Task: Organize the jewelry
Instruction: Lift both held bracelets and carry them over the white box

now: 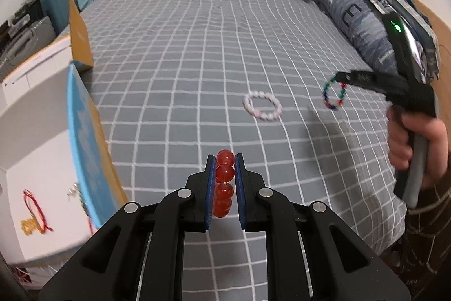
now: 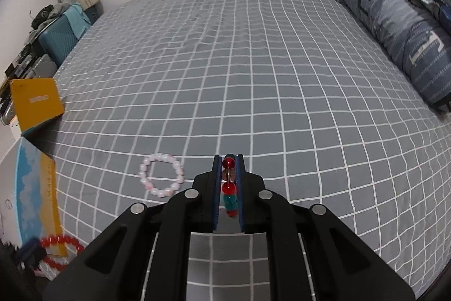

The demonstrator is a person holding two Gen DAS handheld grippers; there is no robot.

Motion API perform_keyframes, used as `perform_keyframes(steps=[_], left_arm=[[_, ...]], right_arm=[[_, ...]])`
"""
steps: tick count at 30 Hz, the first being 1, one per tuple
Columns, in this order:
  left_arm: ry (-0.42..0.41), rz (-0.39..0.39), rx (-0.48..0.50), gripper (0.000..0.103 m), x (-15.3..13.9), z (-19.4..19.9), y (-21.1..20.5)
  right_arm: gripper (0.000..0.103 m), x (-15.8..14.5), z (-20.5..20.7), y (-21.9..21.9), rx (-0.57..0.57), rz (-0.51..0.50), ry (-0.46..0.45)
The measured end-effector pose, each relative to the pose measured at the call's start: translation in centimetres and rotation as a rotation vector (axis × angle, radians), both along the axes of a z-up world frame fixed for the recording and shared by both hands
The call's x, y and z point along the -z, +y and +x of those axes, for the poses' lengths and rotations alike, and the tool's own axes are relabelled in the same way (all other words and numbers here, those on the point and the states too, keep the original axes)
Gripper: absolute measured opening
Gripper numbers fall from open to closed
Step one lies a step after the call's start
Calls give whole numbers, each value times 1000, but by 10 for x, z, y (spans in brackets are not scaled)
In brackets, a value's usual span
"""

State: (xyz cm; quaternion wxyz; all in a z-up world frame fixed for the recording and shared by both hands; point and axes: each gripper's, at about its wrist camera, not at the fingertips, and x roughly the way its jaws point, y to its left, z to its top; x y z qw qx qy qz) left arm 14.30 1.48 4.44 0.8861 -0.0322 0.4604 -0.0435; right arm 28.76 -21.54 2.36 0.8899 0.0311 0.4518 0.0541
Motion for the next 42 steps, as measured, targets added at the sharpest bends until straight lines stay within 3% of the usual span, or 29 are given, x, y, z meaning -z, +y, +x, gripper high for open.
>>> perform_keyframes(steps=[11,23,35,42], left_arm=[[-46,-4,-63,13,-62,21,49],[-101,30,-204,13,-101,-3,120],[-97,93,-403,13,-99,-47,211],[-72,130,-497,13,-82,-70,260]], right_arm=[[9,-55,-17,60,-101,19,-85],[9,-93,-48,175,-301,58,-155],[9,-106,-101,292,-533,77,-191],[9,-88,-125,353,-632,80,-160]])
